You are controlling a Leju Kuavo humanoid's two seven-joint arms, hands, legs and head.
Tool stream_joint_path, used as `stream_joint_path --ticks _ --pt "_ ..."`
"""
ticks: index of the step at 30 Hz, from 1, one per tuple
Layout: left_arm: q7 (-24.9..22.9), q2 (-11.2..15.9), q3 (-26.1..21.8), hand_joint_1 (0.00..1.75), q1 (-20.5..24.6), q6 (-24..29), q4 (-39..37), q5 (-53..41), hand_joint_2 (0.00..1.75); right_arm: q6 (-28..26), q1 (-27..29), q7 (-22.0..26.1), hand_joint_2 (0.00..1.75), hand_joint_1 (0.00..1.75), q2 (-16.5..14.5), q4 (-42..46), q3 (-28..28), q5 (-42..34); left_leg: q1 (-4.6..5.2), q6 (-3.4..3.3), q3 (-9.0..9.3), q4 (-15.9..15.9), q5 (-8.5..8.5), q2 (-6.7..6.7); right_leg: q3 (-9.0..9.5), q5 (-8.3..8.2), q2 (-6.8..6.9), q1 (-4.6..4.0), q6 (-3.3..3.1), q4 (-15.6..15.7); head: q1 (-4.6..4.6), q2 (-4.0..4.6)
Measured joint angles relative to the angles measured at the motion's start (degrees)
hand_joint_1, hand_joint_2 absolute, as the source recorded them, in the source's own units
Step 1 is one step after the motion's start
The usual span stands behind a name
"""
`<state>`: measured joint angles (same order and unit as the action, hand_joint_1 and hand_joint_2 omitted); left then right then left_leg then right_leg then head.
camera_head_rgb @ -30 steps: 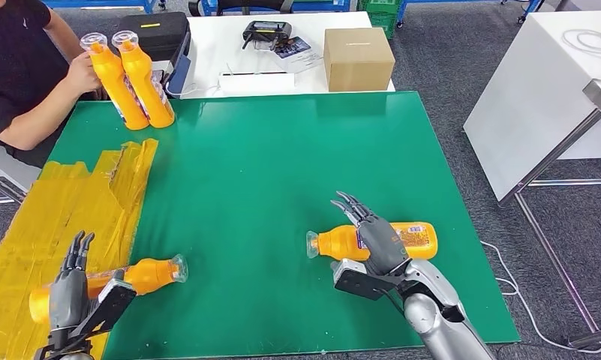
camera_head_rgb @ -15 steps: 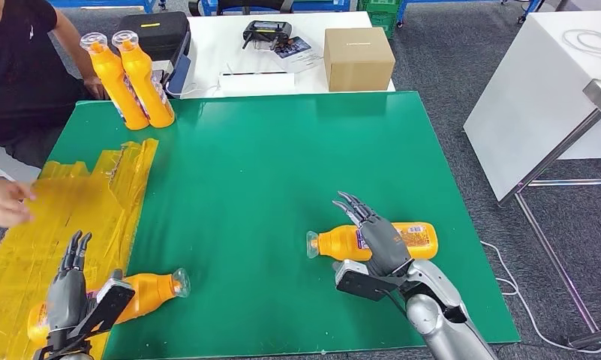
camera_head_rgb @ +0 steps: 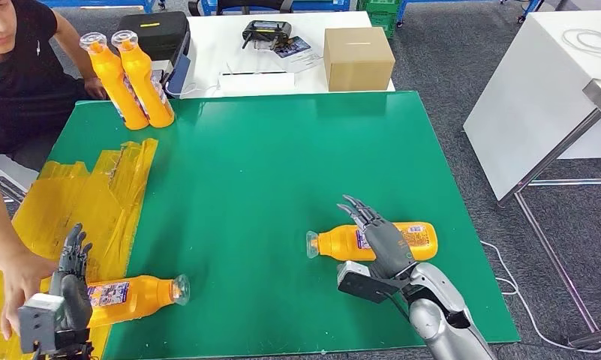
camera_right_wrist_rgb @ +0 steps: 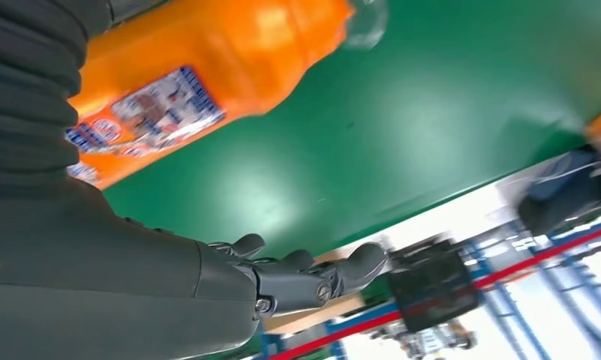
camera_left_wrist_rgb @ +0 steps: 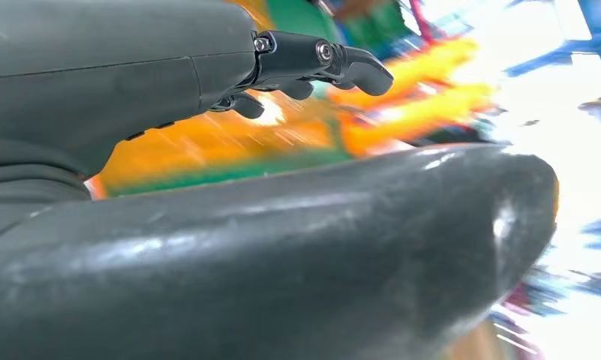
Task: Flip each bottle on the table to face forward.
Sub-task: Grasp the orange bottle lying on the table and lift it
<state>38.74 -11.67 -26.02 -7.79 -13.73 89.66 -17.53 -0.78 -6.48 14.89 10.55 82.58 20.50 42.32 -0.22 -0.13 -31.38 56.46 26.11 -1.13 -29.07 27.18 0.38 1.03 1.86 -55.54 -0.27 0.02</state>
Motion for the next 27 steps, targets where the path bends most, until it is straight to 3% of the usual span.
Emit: stream_joint_path --ticks 5,10,16,27 --pt "-0.2 -2.9 0.0 0.0 -3.5 -9.0 7.7 8.4 0.0 -0.3 0.2 -0.8 1.75 0.0 0.4 -1.3 -2.8 1.3 0.01 -0.01 -0.05 0.0 0.01 0.01 -0.06 0.0 0.0 0.02 0.0 0.0 0.01 0.0" --pt "-0.2 -4.3 0.2 0.0 -6.6 -14.0 14.9 13.9 0.0 -0.2 0.6 -1.7 1.75 0.0 0.9 -2.6 -5.6 2.2 0.01 -0.03 -0.07 0.0 0.02 0.01 -0.1 0.0 0.0 0.01 0.0 0.0 -0.01 0.0" --pt "0.5 -4.9 2.9 0.0 -8.4 -13.0 20.1 12.7 0.0 0.7 0.2 -2.7 1.75 0.0 0.9 -5.9 -7.5 3.2 0.0 -0.03 -0.07 0.0 0.02 0.0 -0.08 0.0 0.0 0.0 0.0 0.0 -0.01 0.0" --pt "0.2 -3.5 6.0 0.0 -8.2 -10.6 20.6 15.4 0.0 2.7 -3.5 -4.1 1.75 0.0 2.7 -12.5 -7.5 5.2 0.02 -0.03 -0.11 0.0 0.01 -0.01 -0.1 -0.04 0.01 0.02 0.06 0.0 -0.01 0.0"
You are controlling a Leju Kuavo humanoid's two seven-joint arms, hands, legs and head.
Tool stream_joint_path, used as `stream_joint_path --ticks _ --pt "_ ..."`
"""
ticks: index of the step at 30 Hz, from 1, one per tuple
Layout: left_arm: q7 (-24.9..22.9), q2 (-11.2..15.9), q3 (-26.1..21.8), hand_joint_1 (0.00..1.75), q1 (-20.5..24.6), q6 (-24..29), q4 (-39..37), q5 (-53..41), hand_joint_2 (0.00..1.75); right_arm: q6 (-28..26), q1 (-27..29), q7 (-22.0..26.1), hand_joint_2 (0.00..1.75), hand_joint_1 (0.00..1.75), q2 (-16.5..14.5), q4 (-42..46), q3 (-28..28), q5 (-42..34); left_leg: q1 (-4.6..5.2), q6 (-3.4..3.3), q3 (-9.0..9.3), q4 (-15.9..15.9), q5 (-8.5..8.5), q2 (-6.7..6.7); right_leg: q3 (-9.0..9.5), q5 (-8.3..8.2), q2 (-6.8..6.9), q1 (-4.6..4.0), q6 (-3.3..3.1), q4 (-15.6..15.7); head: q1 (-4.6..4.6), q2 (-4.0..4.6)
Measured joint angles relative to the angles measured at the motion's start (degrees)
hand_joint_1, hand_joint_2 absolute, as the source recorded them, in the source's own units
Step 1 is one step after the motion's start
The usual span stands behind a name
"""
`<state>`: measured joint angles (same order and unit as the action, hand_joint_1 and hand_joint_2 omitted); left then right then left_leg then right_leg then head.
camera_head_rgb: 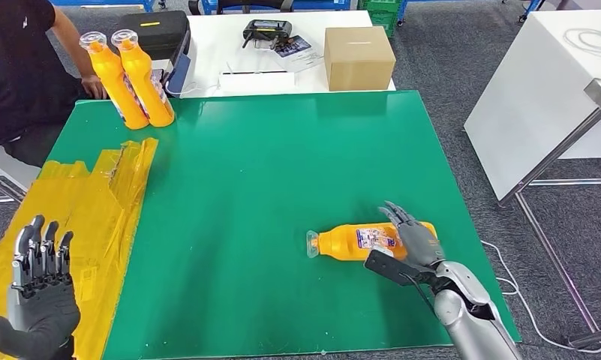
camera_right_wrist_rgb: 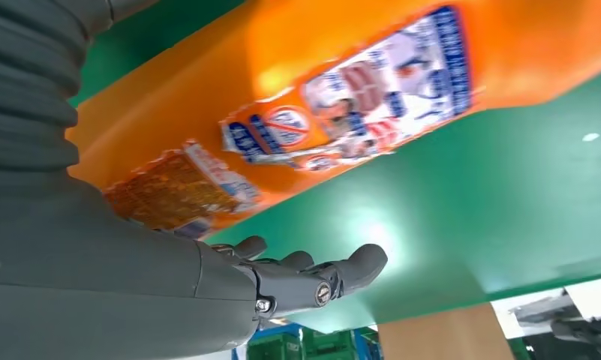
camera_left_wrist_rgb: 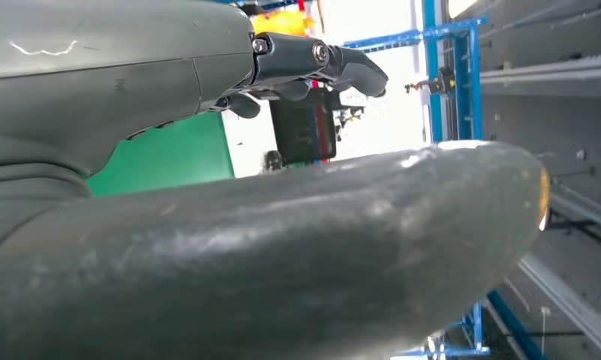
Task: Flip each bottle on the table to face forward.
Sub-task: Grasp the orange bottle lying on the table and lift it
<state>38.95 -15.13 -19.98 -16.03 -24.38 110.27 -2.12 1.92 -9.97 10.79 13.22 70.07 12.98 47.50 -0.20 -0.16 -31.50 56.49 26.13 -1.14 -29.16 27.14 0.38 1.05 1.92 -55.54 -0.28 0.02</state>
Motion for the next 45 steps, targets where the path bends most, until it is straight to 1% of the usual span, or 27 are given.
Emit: stream_joint_path --ticks 7,9,11,12,13,15,16,19,27,30,33,36,39,43,45 --pt "-0.8 0.5 -0.1 0.0 0.6 -0.2 0.0 0.5 0.0 1.0 -3.0 -0.8 1.75 0.0 1.7 -3.0 1.7 2.6 0.0 0.0 0.02 0.0 0.0 0.01 0.0 0.0 -0.01 0.0 0.0 0.0 -0.01 0.0" --pt "-1.0 0.6 -0.1 0.0 1.0 0.0 -0.2 0.9 0.0 4.1 -4.9 -1.4 1.75 0.0 2.8 -4.7 3.1 2.8 0.0 -0.01 0.04 0.0 -0.01 0.02 0.01 -0.01 -0.01 0.0 0.01 0.0 -0.01 0.0" --pt "-1.2 1.1 0.0 0.0 1.8 0.0 -0.7 1.6 0.0 11.1 -8.7 -1.7 1.75 0.0 5.3 -7.4 5.6 1.2 0.02 -0.02 0.14 0.0 -0.02 0.07 0.05 -0.05 -0.06 0.05 0.06 0.0 -0.02 0.0" --pt "-1.2 1.4 0.1 0.0 2.3 0.1 -1.2 1.8 0.0 14.8 -11.0 -1.7 1.75 0.29 7.1 -9.1 7.4 0.2 0.03 -0.03 0.21 0.0 -0.03 0.08 0.01 -0.06 -0.08 0.08 0.09 0.0 -0.02 0.0" --pt "-1.2 1.7 0.3 0.0 2.8 0.1 -1.7 2.0 0.0 17.8 -13.1 -1.5 1.75 0.7 8.9 -10.7 9.3 -0.5 0.04 -0.04 0.28 0.0 -0.03 0.04 -0.03 -0.06 -0.05 0.1 0.1 0.0 0.01 0.0" --pt "-1.1 2.2 0.7 0.0 3.4 0.2 -2.6 2.3 0.0 21.3 -16.2 -1.3 1.75 1.57 12.1 -13.6 12.7 -2.0 0.04 -0.08 0.26 0.1 -0.04 -0.07 0.02 -0.07 0.06 0.11 0.14 0.0 0.03 0.0" --pt "-1.1 2.4 0.8 0.0 3.6 0.3 -3.0 2.4 0.0 22.4 -17.1 -1.3 1.75 1.72 13.4 -14.7 14.1 -3.1 0.06 -0.12 0.19 0.1 -0.06 -0.09 0.08 -0.1 0.08 0.13 0.19 0.0 0.02 0.0" --pt "-1.0 2.9 1.2 0.0 4.4 0.3 -4.1 2.6 0.0 24.1 -19.0 -1.3 1.75 1.75 16.4 -16.7 17.9 -6.2 0.1 -0.21 0.04 0.2 -0.12 -0.03 0.12 -0.21 0.02 0.15 0.31 0.0 -0.01 0.0" --pt "-1.0 3.7 2.3 0.0 5.5 0.1 -5.5 3.6 0.0 26.2 -21.1 -3.4 1.75 1.75 22.4 -17.0 25.4 -15.1 0.09 -0.23 0.03 0.3 -0.1 -0.08 0.14 -0.19 0.07 0.16 0.32 0.0 -0.01 0.0" --pt "-1.0 3.9 2.5 0.0 5.8 0.0 -5.8 3.6 0.0 26.2 -21.4 -3.8 1.75 1.75 24.0 -16.8 27.3 -16.9 0.09 -0.24 0.05 0.3 -0.1 -0.06 0.17 -0.2 0.06 0.16 0.32 0.0 0.0 0.0" --pt "-1.0 3.9 2.7 0.0 5.9 0.0 -6.1 3.9 0.0 25.1 -21.4 -4.3 1.75 1.75 25.0 -16.5 28.8 -18.4 0.09 -0.24 0.08 0.3 -0.1 -0.06 0.2 -0.2 0.05 0.16 0.32 0.0 0.0 0.0" --pt "-1.0 4.0 2.7 0.0 6.0 0.0 -6.2 3.9 0.0 22.6 -21.0 -4.7 1.75 1.75 25.2 -16.4 29.8 -19.7 0.09 -0.24 0.11 0.3 -0.1 -0.03 0.23 -0.2 0.02 0.14 0.32 0.0 -0.01 0.0" --pt "-1.3 4.0 2.8 0.0 6.0 0.1 -6.2 4.0 0.0 18.2 -20.1 -4.9 1.75 1.75 24.3 -16.7 30.1 -20.5 0.07 -0.24 0.15 0.3 -0.06 0.14 0.27 -0.22 -0.14 0.08 0.32 0.0 0.01 0.0" --pt "-2.6 4.0 2.9 0.0 5.6 -0.2 -6.2 4.8 0.0 9.9 -17.8 -4.2 1.75 1.75 20.3 -17.6 28.2 -20.2 -0.01 -0.23 0.27 0.3 -0.02 0.77 0.23 -0.35 -0.6 -0.05 0.18 0.0 0.02 0.0" --pt "-2.9 4.0 3.1 0.0 5.3 -0.4 -6.2 5.1 0.0 7.9 -16.9 -4.0 1.75 1.75 18.4 -17.9 26.8 -19.8 -0.05 -0.23 0.35 0.3 -0.02 0.96 0.19 -0.42 -0.78 -0.07 0.1 0.0 0.01 0.0"
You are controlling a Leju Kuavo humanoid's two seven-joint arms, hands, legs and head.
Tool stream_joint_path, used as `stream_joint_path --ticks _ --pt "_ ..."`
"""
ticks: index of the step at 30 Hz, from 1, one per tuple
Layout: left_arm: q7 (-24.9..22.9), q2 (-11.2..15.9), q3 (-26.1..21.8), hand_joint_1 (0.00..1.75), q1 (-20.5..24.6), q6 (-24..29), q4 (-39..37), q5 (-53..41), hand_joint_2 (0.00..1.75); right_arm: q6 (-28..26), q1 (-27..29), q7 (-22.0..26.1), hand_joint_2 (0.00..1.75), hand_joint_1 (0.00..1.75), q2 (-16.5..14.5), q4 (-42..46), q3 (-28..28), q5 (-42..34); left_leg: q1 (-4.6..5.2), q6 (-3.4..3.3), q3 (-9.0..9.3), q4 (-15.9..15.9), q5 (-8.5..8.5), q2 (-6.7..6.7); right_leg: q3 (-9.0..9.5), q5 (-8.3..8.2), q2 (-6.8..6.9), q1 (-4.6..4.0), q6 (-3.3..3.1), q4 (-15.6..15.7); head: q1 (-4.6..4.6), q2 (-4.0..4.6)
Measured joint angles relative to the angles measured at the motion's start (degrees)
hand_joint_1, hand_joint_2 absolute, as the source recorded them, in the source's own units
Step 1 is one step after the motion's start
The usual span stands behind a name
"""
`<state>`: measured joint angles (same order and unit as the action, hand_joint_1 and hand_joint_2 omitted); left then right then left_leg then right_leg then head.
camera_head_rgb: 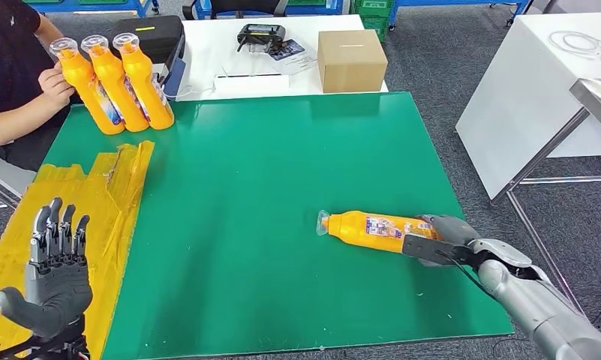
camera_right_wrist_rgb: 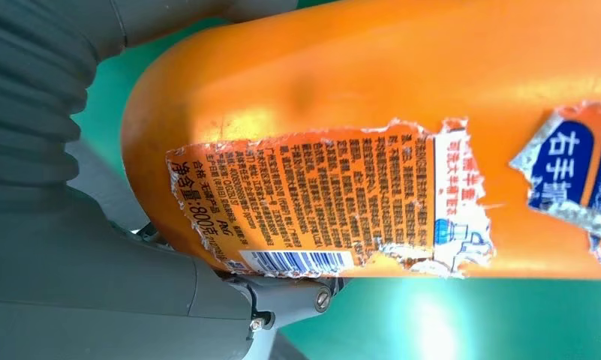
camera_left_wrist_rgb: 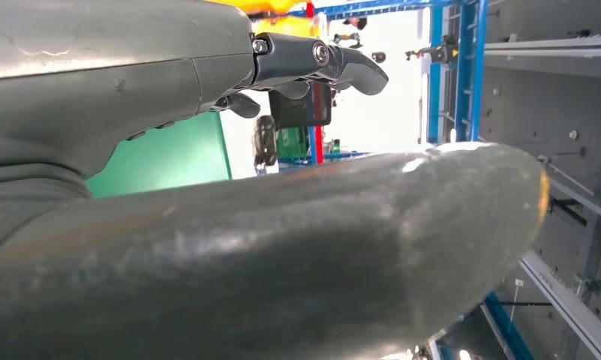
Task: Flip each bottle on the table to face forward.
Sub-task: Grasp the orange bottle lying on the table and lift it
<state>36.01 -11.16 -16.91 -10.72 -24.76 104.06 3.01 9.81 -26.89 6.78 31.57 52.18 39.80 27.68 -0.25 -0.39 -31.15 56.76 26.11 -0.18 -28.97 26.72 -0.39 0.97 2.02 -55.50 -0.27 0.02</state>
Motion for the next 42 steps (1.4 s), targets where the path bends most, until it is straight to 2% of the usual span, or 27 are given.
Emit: stream_joint_path --ticks 6,10,15,21,25,31,42 --pt "-0.4 0.0 0.4 0.0 -0.4 0.0 0.0 0.1 0.0 -3.6 2.1 2.5 1.75 1.75 -4.8 -0.3 -3.5 -0.1 -0.09 0.02 0.03 0.0 -0.02 -0.01 0.06 -0.07 -0.04 -0.11 -0.08 0.0 0.01 0.0" --pt "-1.1 -0.2 0.9 0.0 -0.6 0.4 0.2 -0.2 0.0 -8.1 6.0 5.8 1.75 1.75 -11.8 1.3 -8.7 -1.1 -0.2 0.03 -0.05 0.0 -0.02 0.0 -0.03 -0.07 -0.05 -0.2 -0.09 0.0 0.02 0.0" --pt "-2.3 -0.7 2.2 0.0 -1.5 2.1 1.0 -1.7 0.0 -9.0 12.1 8.7 1.75 1.75 -21.0 6.9 -14.9 -1.8 -0.26 0.08 -0.42 0.0 -0.06 -0.3 -0.31 -0.04 0.19 -0.24 -0.12 0.0 -0.02 0.0" --pt "-6.6 -1.2 3.0 0.0 -1.9 3.9 1.2 -2.8 0.0 -7.5 15.1 9.8 1.75 1.75 -26.5 10.6 -19.4 -1.6 -0.25 0.09 -0.64 0.0 -0.07 -0.33 -0.47 -0.03 0.26 -0.18 -0.12 0.0 0.02 0.0" --pt "-8.1 -1.2 4.6 0.0 -2.7 2.4 1.2 -1.6 1.75 -6.4 16.7 11.8 1.75 1.75 -30.3 12.4 -21.4 -2.0 -0.2 0.08 -0.69 0.0 -0.06 -0.3 -0.55 -0.04 0.24 -0.15 -0.12 0.0 0.01 0.0" --pt "-8.3 -1.5 7.8 0.0 -4.9 0.8 1.2 -0.4 1.75 -5.3 17.6 13.2 1.75 1.75 -35.3 15.3 -21.9 -2.6 -0.2 0.08 -0.75 0.0 -0.06 -0.3 -0.64 -0.04 0.25 -0.18 -0.12 0.0 0.01 0.0" --pt "-9.2 -2.1 11.4 0.0 -6.2 2.8 2.0 -0.6 1.75 -4.2 17.6 13.3 1.75 1.75 -40.4 16.8 -19.7 -2.2 -0.21 0.09 -0.79 0.0 -0.07 -0.29 -0.66 -0.04 0.25 -0.18 -0.12 0.0 0.01 0.0"
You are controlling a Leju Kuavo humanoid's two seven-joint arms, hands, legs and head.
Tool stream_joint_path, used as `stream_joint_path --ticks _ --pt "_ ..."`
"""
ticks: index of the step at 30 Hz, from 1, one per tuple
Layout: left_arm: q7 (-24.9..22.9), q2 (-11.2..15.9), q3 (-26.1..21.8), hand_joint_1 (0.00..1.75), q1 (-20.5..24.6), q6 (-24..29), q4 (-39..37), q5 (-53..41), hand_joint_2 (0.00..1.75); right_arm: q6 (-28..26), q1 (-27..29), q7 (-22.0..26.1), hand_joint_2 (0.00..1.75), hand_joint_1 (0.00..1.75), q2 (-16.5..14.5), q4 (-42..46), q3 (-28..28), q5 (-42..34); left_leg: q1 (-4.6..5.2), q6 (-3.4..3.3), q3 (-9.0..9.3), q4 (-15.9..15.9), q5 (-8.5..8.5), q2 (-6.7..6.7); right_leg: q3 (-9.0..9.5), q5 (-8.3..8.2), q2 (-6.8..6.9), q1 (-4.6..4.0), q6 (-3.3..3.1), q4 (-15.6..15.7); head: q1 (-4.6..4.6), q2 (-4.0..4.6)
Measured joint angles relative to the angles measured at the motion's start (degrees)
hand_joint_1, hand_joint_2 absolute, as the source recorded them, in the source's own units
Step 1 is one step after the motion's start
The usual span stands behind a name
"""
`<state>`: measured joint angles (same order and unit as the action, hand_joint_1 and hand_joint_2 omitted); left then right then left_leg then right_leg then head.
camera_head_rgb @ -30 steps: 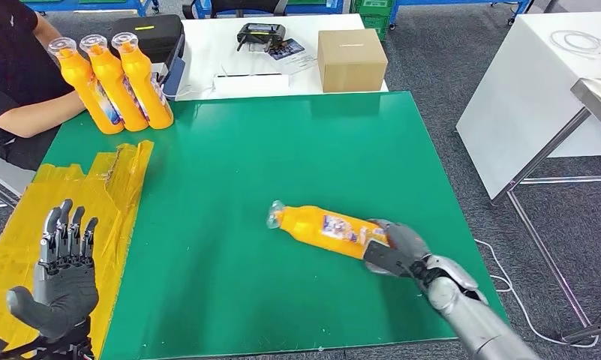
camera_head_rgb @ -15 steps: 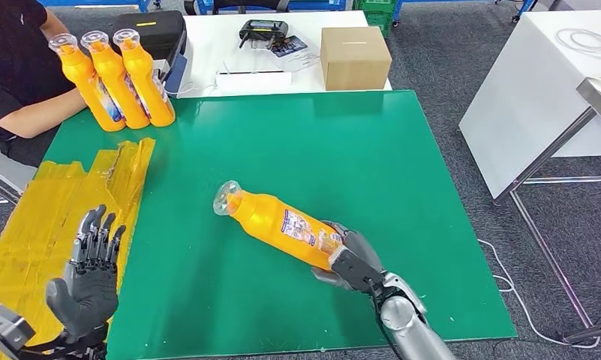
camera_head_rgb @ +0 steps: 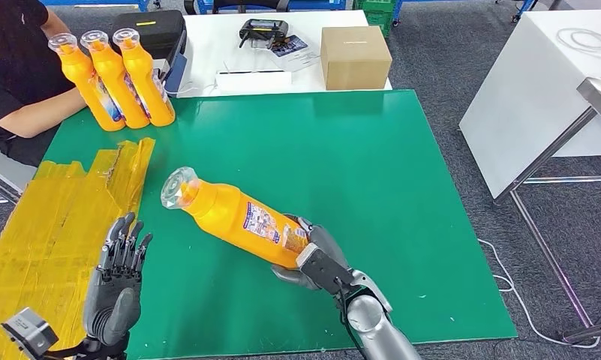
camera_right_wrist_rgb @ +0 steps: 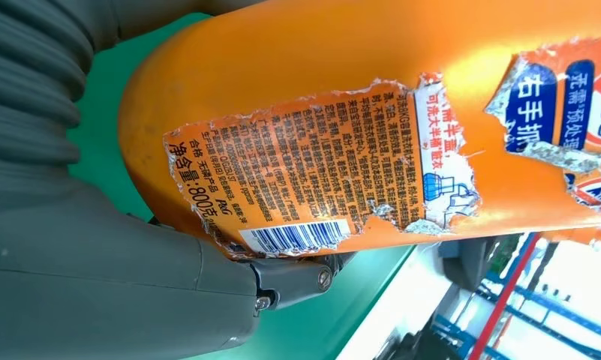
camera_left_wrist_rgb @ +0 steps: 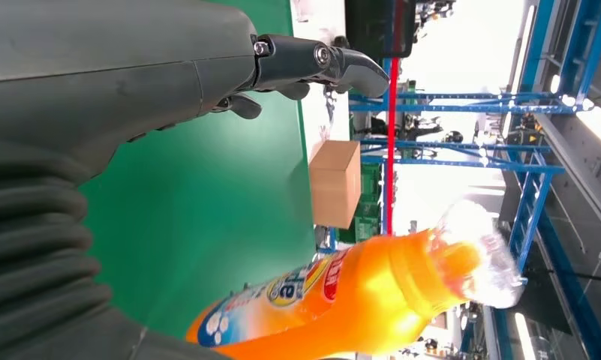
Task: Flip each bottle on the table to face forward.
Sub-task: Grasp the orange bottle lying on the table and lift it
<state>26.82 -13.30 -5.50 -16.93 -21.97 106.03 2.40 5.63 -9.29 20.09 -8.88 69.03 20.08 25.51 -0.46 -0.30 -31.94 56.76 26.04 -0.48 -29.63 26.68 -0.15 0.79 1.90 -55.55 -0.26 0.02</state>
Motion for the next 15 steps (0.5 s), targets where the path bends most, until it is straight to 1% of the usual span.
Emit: stream_joint_path --ticks 6,15 --pt "0.0 -0.1 0.6 0.0 -0.3 0.3 0.1 0.2 1.75 0.2 0.0 0.0 1.75 1.75 -1.6 0.0 2.6 0.2 0.0 0.0 -0.02 0.0 0.0 -0.01 -0.02 0.0 0.0 0.0 0.0 0.0 0.0 0.0" --pt "-0.4 -0.2 0.6 0.0 -0.5 -0.3 0.1 1.5 1.75 0.5 -0.3 0.0 1.75 1.75 -2.6 -0.2 5.1 0.2 0.0 0.0 -0.04 0.0 0.0 0.0 -0.02 0.0 0.0 -0.01 0.0 0.0 0.01 0.0"
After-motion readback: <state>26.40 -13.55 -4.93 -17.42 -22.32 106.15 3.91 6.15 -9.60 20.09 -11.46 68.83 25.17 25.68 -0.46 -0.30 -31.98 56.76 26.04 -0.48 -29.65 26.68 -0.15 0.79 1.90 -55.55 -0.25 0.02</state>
